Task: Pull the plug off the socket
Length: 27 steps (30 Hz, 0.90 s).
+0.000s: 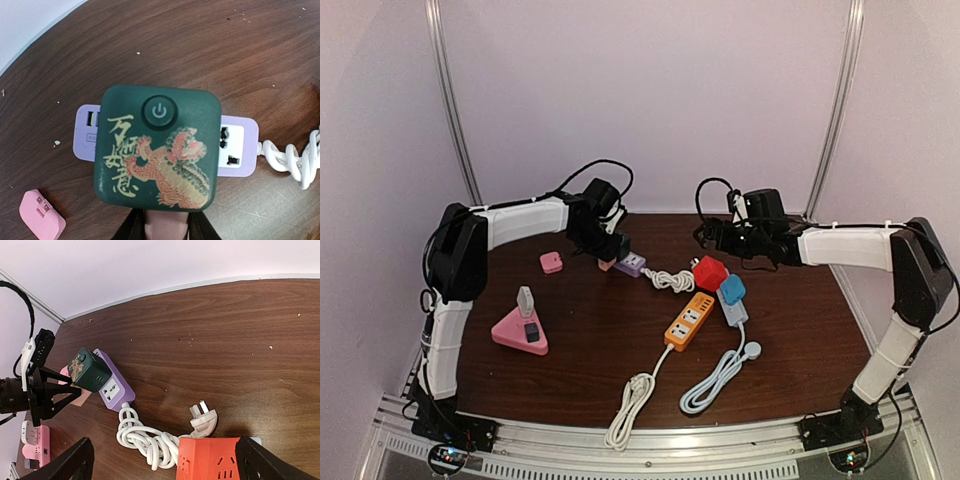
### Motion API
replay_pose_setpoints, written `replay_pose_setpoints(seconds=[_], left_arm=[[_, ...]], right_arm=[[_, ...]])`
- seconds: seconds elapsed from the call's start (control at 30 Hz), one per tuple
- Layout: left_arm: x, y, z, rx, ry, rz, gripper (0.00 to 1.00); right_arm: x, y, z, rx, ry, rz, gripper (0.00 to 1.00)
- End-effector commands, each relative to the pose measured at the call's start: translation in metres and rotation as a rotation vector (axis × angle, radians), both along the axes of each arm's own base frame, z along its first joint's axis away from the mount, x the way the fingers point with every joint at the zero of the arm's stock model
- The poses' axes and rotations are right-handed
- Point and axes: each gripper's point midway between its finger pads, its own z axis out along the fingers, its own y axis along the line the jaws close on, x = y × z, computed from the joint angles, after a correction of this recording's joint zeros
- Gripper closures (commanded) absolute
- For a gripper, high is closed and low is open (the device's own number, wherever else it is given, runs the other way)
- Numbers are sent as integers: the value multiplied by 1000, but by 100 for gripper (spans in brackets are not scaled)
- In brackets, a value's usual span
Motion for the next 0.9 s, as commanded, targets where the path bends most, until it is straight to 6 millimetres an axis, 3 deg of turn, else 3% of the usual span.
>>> replay_pose_setpoints(seconds=[0.0,0.27,0.57,0.87], left_arm=[[3,-5,-9,-11,-8,8,74],[0,-12,0,-22,-10,-9,87],[-15,-27,11,-49,-6,-42,95],[-31,-24,22,-48,6,-33,97]], right_arm=[[9,4,18,19,-48,-24,0],[11,2,17,-2,-48,-31,0],[9,29,26,-32,-40,53,0],[0,46,30,-23,-31,107,0]])
